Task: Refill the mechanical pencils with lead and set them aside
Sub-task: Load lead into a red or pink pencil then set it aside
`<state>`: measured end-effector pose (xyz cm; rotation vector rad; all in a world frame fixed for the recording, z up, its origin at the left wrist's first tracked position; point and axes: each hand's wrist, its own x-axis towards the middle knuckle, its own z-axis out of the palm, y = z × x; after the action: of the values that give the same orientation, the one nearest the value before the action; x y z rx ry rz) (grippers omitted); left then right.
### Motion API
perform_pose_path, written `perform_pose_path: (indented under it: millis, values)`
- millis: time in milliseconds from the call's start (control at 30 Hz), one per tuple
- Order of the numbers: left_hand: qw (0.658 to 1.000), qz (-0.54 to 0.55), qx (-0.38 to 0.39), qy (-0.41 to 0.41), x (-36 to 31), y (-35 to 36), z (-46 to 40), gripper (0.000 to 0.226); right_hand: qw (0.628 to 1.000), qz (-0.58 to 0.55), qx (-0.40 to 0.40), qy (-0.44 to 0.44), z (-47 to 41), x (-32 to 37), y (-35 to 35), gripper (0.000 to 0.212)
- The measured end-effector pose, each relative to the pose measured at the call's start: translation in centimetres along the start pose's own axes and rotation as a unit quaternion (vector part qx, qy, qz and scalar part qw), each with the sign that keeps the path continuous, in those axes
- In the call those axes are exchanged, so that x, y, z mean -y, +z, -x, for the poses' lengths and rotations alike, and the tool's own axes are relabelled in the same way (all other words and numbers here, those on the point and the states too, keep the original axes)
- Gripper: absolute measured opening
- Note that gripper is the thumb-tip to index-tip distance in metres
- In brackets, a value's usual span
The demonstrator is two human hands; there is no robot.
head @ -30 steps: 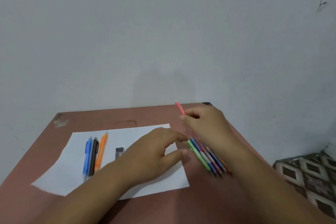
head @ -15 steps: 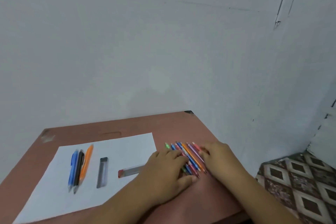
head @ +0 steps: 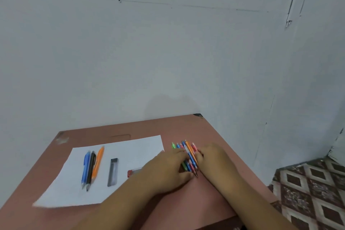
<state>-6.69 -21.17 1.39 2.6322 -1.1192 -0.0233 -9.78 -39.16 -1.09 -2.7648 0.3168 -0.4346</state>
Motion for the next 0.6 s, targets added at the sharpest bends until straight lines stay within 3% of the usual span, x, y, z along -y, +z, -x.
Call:
perform_pose_path:
  millis: [267,467,600]
  values:
    - [0.997,0.006,-0.025,-0.072,4.9,-3.2,3.8,0.054,0.999,-0.004,-0.039,-0.031,-0.4,1.9,-1.2,0.03]
    - [0.976,0.001,-0.106,-0.189,12.3,-4.6,9.6,0.052,0.985,0.015,0.009,-0.172,-1.0,7.9,0.1,0.025]
    - [0.964,-0.008,-0.109,-0.242,15.6,-5.1,12.8,0.053,0.966,-0.025,0.037,-0.253,-2.3,12.5,2.1,0.028]
